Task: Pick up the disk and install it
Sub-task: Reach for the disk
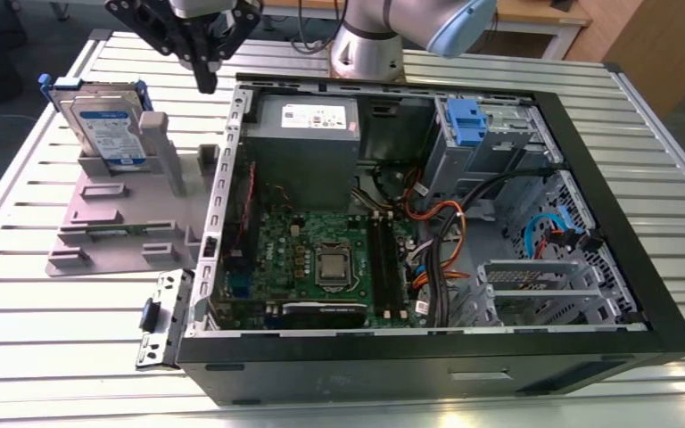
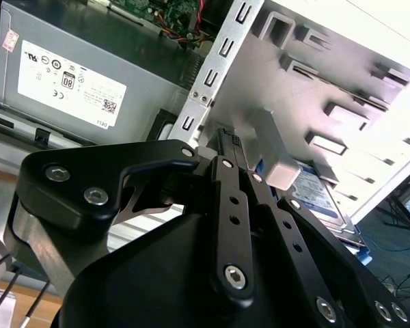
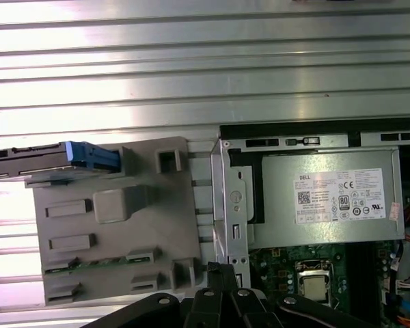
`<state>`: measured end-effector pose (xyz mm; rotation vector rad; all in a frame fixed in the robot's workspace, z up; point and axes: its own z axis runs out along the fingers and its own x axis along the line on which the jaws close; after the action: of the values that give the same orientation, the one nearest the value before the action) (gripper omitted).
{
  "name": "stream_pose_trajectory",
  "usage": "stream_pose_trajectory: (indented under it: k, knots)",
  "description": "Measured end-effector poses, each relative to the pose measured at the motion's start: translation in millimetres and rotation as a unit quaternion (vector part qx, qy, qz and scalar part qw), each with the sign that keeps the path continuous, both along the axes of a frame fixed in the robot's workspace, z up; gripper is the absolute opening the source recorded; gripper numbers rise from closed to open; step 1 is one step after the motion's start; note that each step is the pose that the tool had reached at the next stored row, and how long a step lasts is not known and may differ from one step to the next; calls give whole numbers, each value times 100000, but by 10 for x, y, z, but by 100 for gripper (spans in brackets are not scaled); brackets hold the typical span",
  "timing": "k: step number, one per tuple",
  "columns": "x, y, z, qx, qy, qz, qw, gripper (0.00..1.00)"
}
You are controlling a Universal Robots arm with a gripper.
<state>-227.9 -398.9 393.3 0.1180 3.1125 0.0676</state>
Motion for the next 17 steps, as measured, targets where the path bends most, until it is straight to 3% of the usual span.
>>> stream_pose_trajectory:
  k: [17]
  knots:
    - [-62,0,0,-1,1,2,100000,10]
